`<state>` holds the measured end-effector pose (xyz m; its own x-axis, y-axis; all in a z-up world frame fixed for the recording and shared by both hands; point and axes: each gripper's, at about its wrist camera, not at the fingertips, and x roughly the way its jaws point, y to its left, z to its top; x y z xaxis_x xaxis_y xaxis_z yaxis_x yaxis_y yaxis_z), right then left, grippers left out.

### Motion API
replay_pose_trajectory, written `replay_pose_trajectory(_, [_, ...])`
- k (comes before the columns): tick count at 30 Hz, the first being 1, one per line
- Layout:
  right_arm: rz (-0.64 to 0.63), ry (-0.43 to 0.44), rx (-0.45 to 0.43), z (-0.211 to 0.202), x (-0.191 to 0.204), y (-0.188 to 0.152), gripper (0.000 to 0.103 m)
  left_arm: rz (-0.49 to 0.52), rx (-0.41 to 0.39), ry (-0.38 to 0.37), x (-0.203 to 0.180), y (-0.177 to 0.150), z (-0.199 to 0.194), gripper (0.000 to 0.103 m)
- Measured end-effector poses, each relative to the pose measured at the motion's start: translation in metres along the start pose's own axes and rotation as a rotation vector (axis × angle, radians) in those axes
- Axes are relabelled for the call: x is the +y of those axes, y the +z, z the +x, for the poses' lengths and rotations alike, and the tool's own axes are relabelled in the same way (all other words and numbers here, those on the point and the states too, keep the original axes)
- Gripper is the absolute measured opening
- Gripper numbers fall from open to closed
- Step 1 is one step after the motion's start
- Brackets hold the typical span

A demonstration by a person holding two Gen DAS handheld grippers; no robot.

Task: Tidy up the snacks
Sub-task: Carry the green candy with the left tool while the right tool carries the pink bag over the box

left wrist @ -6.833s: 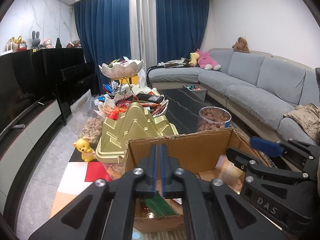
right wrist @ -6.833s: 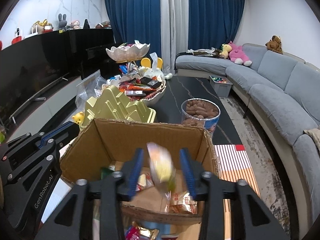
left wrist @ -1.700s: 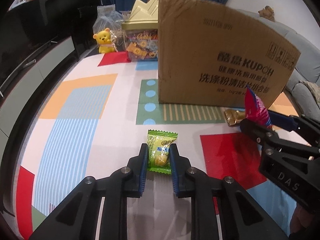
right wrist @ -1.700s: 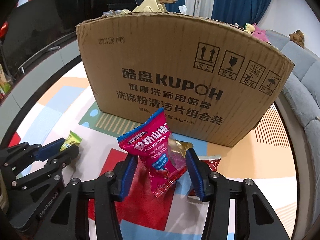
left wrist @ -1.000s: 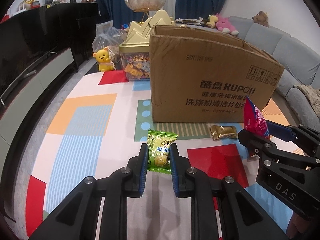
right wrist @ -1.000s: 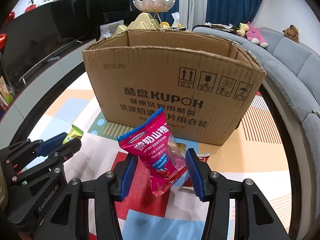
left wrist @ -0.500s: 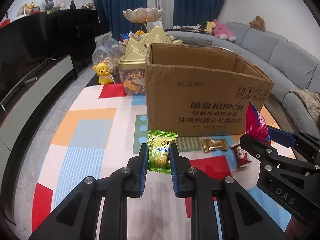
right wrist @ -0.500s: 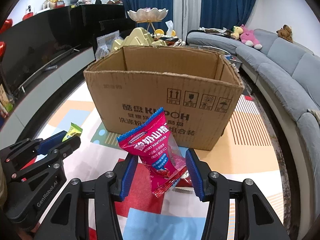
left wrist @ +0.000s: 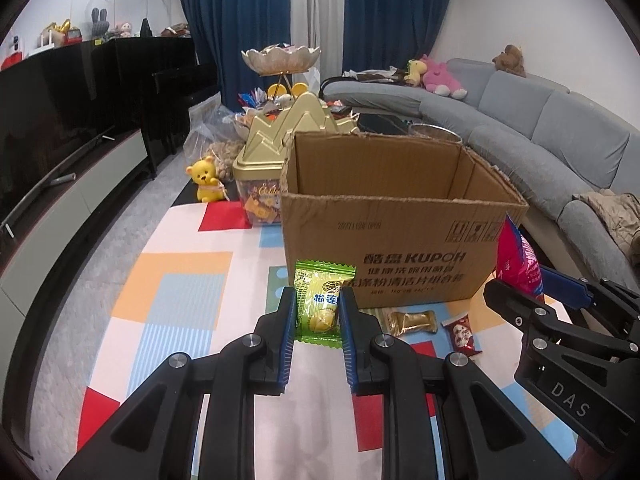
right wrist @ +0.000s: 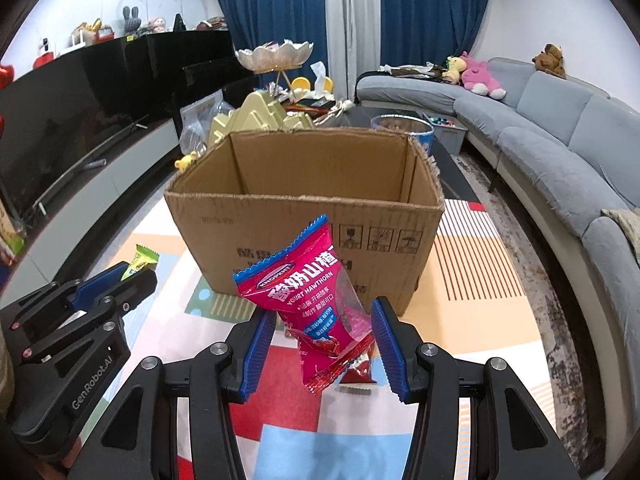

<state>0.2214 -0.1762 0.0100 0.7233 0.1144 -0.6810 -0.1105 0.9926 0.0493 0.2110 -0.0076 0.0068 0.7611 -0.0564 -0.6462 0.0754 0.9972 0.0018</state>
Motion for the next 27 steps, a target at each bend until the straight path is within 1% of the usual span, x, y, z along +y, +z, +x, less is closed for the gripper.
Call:
replay_pose_trajectory(16, [0.001, -0.013, -0.083, -0.028, 0.0, 0.023, 0.051, 0.026, -0.07, -0.015, -0.006, 0.029, -0.017, 0.022])
replay_pose_trajectory(27, [0.001, -0.017, -0.126, -0.037, -0.002, 0.041, 0.051, 0.048, -0.111, -0.03, -0.012, 0.048, -0.024, 0.022])
